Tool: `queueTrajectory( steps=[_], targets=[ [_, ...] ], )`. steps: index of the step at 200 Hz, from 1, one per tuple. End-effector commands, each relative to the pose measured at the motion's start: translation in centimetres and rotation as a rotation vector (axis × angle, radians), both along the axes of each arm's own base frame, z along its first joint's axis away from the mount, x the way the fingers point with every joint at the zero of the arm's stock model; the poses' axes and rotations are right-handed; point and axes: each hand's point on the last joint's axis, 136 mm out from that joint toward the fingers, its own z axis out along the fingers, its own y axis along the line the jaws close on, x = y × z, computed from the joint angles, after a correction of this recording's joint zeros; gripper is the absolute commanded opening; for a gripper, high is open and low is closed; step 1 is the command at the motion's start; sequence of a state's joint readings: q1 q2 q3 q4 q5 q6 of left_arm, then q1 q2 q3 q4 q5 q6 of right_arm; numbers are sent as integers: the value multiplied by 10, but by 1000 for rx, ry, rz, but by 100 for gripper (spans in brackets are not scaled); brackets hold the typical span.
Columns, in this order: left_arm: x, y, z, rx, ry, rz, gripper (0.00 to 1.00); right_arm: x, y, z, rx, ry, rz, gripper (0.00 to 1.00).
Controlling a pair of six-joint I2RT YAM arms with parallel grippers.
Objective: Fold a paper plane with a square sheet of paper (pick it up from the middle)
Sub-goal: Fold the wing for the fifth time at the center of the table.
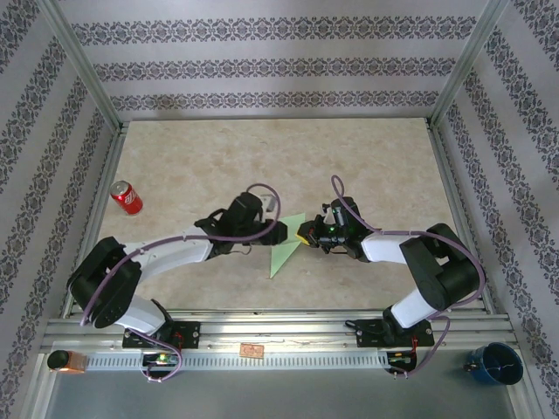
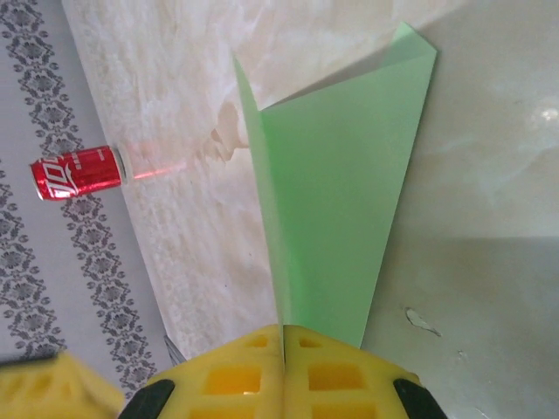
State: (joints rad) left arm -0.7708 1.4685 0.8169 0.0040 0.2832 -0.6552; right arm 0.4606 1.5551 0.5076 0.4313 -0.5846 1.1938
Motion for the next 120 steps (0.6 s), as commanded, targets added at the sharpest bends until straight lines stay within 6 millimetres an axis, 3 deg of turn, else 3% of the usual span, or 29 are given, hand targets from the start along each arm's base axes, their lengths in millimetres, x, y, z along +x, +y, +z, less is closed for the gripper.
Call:
queueTrajectory(
  steps=[1, 43, 87, 120],
  targets=[
    [-21, 14, -22, 268, -138, -86, 37, 0, 0, -2, 0, 23, -28, 5],
    [-46, -9, -29, 395, -288, -172, 44, 1, 4, -2, 11, 33, -31, 5],
    [-46, -15, -44, 564, -345, -200, 52, 2, 7, 0, 12, 31, -27, 5],
    [-45, -10, -53, 626, -362, -195, 53, 1, 8, 1, 14, 29, -29, 5]
  ],
)
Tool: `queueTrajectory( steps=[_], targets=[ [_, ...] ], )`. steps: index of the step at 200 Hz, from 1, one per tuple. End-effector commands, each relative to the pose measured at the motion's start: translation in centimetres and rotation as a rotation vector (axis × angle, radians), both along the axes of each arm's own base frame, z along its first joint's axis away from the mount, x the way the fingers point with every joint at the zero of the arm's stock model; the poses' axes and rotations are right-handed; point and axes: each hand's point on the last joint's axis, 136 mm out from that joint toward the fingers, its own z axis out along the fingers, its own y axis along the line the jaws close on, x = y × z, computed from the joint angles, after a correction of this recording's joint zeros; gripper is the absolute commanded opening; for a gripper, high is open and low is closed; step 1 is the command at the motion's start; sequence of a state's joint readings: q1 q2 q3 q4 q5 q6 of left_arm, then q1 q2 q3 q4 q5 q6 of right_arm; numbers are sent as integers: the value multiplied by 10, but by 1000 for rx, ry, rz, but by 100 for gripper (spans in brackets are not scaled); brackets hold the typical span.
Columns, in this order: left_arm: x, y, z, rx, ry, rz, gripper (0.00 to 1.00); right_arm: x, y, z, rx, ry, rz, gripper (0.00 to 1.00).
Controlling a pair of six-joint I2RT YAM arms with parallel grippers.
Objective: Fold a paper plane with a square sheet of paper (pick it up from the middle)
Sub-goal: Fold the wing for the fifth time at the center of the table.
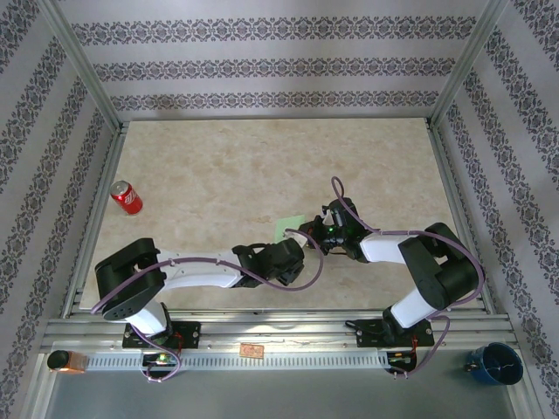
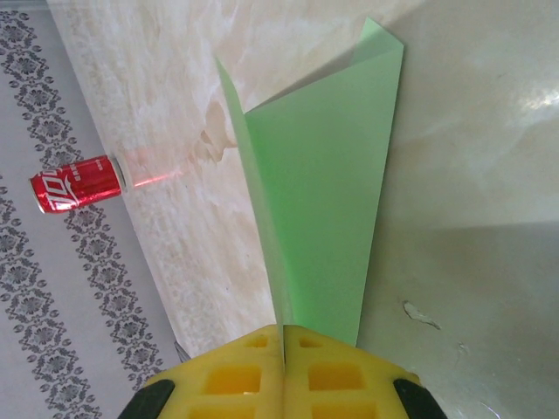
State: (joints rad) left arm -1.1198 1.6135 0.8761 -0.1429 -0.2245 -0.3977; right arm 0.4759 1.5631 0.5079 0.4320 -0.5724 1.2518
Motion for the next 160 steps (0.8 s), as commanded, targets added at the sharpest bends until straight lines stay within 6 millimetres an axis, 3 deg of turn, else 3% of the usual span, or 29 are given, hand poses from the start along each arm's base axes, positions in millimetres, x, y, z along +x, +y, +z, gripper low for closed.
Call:
queueTrajectory(
  steps=[1, 106, 160],
  targets=[
    [6, 11, 0, 106, -65, 5, 53, 4, 5, 4, 5, -18, -4, 5],
    [8, 16, -18, 227, -67, 24, 42, 3, 6, 4, 10, -15, -3, 5],
    [8, 18, -17, 232, -73, 23, 30, 3, 6, 4, 11, -15, -2, 5]
  ],
)
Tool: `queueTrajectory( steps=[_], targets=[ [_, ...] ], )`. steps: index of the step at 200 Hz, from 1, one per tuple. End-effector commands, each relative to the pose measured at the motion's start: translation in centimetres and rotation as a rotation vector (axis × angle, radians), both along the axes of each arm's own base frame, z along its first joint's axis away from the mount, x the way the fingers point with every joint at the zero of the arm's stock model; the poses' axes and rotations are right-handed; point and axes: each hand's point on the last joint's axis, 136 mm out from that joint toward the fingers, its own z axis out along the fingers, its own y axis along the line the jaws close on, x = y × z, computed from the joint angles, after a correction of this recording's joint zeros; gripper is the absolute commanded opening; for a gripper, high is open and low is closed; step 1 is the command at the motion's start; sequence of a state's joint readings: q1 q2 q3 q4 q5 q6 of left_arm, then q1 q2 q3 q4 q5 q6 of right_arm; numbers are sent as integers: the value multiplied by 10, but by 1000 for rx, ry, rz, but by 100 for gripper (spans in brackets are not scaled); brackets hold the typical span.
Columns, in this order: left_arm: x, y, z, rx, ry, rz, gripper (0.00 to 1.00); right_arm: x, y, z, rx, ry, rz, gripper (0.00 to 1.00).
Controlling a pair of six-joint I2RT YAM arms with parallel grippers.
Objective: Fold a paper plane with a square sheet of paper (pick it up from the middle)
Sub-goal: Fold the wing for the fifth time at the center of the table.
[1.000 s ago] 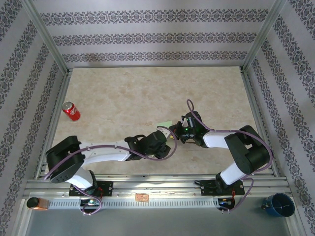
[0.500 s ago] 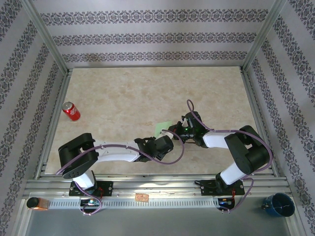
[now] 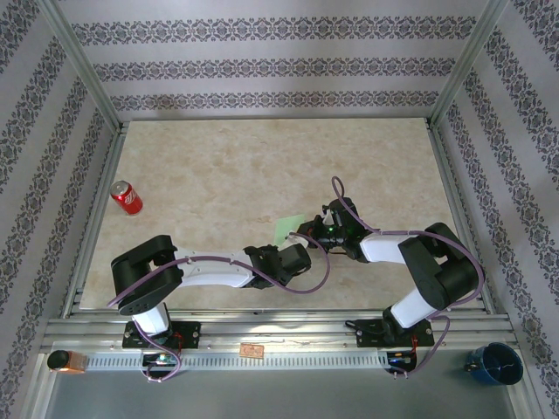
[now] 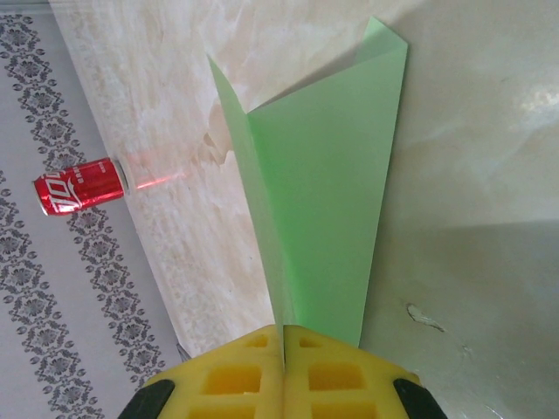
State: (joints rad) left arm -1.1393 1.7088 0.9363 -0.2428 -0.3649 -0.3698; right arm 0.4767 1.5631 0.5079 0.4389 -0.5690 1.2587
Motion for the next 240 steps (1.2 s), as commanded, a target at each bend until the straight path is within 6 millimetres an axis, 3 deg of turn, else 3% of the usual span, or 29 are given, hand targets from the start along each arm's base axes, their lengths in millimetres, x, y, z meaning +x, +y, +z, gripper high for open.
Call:
queueTrajectory(
  steps=[1, 40, 90, 175, 240],
  targets=[
    [-2, 3, 1, 46, -13, -7, 30, 2, 6, 3, 7, -13, 4, 5],
    [-1, 6, -1, 64, -15, -3, 24, 2, 5, 4, 7, -16, -1, 5],
    [-1, 10, -4, 79, -13, 9, 28, 2, 5, 4, 7, -16, 0, 5],
    [0, 12, -1, 65, -25, 27, 13, 2, 6, 6, 11, -19, 3, 5],
    [1, 13, 0, 17, -18, 80, 4, 3, -2, 18, -18, -71, 12, 25]
  ],
)
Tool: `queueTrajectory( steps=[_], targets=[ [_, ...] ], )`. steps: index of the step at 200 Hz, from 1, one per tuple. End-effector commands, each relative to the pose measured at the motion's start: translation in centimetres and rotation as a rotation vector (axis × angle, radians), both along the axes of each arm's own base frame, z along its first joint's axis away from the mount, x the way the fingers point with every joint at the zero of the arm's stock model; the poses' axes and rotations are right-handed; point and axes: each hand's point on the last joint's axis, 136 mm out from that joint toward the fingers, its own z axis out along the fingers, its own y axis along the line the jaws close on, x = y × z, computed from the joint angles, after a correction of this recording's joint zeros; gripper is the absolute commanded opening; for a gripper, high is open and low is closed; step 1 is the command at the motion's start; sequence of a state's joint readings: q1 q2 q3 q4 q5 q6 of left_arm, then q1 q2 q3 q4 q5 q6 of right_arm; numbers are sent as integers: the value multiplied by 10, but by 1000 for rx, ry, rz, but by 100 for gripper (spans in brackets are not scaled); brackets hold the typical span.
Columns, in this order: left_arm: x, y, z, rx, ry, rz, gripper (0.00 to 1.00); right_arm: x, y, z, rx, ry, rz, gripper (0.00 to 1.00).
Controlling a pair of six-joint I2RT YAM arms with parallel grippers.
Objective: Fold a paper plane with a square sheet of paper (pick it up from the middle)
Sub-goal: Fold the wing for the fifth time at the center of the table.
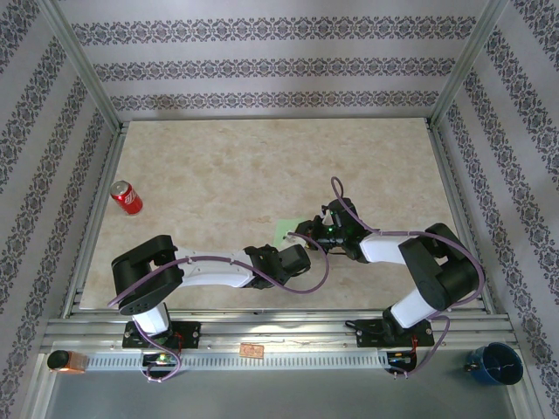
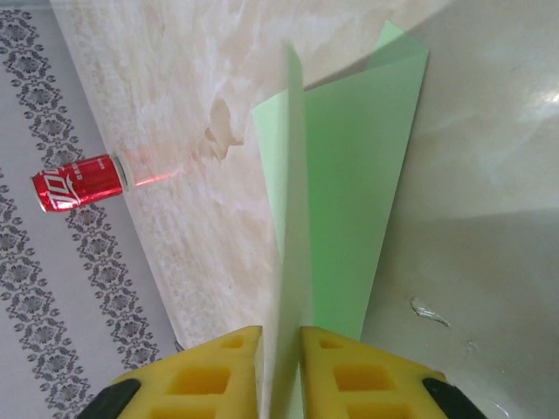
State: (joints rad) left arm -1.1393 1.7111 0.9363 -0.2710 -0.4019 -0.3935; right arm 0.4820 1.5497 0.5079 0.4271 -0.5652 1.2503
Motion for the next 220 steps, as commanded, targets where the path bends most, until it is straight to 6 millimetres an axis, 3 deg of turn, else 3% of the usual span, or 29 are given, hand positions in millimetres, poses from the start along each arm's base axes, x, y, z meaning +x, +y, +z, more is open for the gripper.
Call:
queueTrajectory(
  steps=[1, 48, 121, 197, 208, 212, 220],
  targets=[
    [-1, 4, 1, -12, -5, 46, 4, 5, -4, 16, -16, -63, 5, 25],
    [0, -2, 1, -188, 68, 118, 1, -2, -43, 23, -221, -131, 2, 35],
    [3, -14, 6, -583, 254, 157, 0, -6, -104, 69, -376, -378, -183, 55],
    [5, -17, 6, -734, 336, 168, 0, -9, -111, 94, -383, -490, -184, 71],
    [5, -20, 8, -753, 339, 153, 0, -8, -110, 96, -379, -502, -180, 83],
    [5, -22, 9, -763, 341, 146, 0, -8, -110, 96, -377, -506, -178, 96],
    [4, -24, 10, -780, 346, 140, 0, -8, -108, 98, -371, -519, -169, 98]
  ],
)
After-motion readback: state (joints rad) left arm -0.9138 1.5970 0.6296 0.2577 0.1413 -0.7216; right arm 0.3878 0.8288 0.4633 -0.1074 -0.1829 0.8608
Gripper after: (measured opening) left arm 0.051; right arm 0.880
